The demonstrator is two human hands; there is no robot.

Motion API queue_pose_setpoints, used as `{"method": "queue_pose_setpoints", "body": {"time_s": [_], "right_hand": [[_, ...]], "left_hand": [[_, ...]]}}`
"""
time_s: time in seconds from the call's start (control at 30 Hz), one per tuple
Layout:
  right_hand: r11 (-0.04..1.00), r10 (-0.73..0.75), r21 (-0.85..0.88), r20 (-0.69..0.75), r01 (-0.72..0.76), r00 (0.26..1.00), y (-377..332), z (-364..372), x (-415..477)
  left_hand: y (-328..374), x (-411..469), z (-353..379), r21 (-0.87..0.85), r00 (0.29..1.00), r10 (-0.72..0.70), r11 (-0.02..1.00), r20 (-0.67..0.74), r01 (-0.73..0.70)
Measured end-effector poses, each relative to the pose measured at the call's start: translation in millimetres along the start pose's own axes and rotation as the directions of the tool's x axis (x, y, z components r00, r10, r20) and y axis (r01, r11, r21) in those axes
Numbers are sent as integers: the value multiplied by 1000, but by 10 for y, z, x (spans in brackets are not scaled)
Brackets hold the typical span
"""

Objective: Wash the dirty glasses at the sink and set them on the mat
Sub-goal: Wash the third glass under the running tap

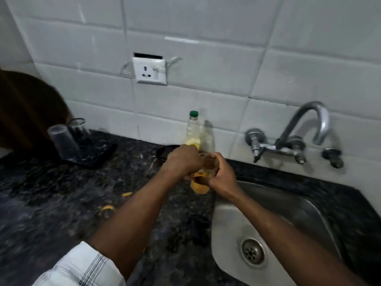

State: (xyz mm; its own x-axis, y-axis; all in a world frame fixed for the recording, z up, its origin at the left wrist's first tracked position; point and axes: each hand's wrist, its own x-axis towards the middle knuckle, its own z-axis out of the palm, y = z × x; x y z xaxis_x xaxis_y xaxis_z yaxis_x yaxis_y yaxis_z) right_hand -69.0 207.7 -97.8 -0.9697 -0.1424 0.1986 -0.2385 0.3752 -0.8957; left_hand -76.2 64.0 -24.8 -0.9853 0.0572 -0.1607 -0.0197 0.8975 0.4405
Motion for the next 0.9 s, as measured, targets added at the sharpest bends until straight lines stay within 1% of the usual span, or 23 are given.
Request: {"method": "queue_pose_setpoints", "body": {"time_s": [0.03, 0.1, 0.13, 0.2, 0.27, 0.4, 0.53, 0.6, 0.67, 0.77, 0.83, 0.9], "right_hand": [[1000, 11, 6, -57, -11, 998, 88, -216, -65], [998, 66, 24, -159, -63, 985, 234, -626, -189], [995, 100, 18, -207, -98, 973, 316, -854, -256], [987, 141, -32, -269, -155, 953, 452, -1267, -367], [980, 156, -72, -298, -185, 942, 536, -1579, -415], [976, 179, -56, -337, -209, 924, 551, -1949, -418], [976, 183, -45, -355, -213, 917, 529, -2042, -364], [975, 182, -57, -353, -215, 918, 520, -2043, -353], [973, 188, -55, -366, -223, 911, 515, -2029, -339], [971, 197, -53, -373, -232, 907, 508, -2000, -322], [973, 186, -59, -381, -224, 906, 514, -1975, -327], [975, 182, -50, -387, -217, 904, 535, -1959, -355]], "left_hand": [[156, 44, 97, -51, 998, 65, 997, 25, -63], [440, 146, 294, -143, 983, 182, 973, -10, -181], [621, 198, 404, -160, 974, 219, 961, -50, -224], [972, 303, 598, -135, 966, 236, 959, -107, -250], [1275, 411, 746, -127, 967, 215, 964, -138, -232], [1699, 556, 938, -100, 971, 166, 978, -173, -185], [1817, 647, 981, -151, 967, 88, 980, -240, -127], [1803, 672, 993, -191, 968, 52, 977, -245, -100], [1768, 708, 1006, -281, 966, 0, 957, -258, -75], [1689, 770, 1021, -462, 962, -85, 886, -259, -46], [1644, 753, 1017, -508, 963, -104, 860, -248, -38], [1581, 779, 1070, -571, 962, -102, 818, -252, -63]]}}
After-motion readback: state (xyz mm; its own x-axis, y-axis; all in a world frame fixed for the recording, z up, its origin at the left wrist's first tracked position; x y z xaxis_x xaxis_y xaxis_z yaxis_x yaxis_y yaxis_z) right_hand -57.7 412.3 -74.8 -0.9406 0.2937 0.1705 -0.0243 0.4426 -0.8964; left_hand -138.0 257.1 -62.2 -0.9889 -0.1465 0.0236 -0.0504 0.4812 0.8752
